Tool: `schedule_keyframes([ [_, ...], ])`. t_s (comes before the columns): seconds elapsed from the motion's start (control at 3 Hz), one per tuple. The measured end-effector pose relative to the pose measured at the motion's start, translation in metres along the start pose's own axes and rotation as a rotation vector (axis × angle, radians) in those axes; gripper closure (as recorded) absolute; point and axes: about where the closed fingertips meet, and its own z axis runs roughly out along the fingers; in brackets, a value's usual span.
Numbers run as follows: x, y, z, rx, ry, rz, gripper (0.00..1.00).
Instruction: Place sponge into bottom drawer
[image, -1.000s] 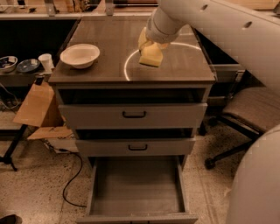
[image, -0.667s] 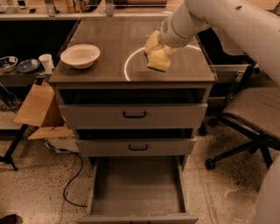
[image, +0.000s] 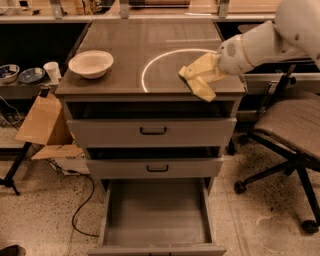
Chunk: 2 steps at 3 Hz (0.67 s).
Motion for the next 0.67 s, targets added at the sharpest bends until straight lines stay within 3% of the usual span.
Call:
schedule_keyframes([
  [0.33,0.032,-0.011,-0.043,-0.095,0.011,-0.113,1.00],
  [0.67,0.066,-0.027,-0.066,-0.137,0.040,-0.237,1.00],
])
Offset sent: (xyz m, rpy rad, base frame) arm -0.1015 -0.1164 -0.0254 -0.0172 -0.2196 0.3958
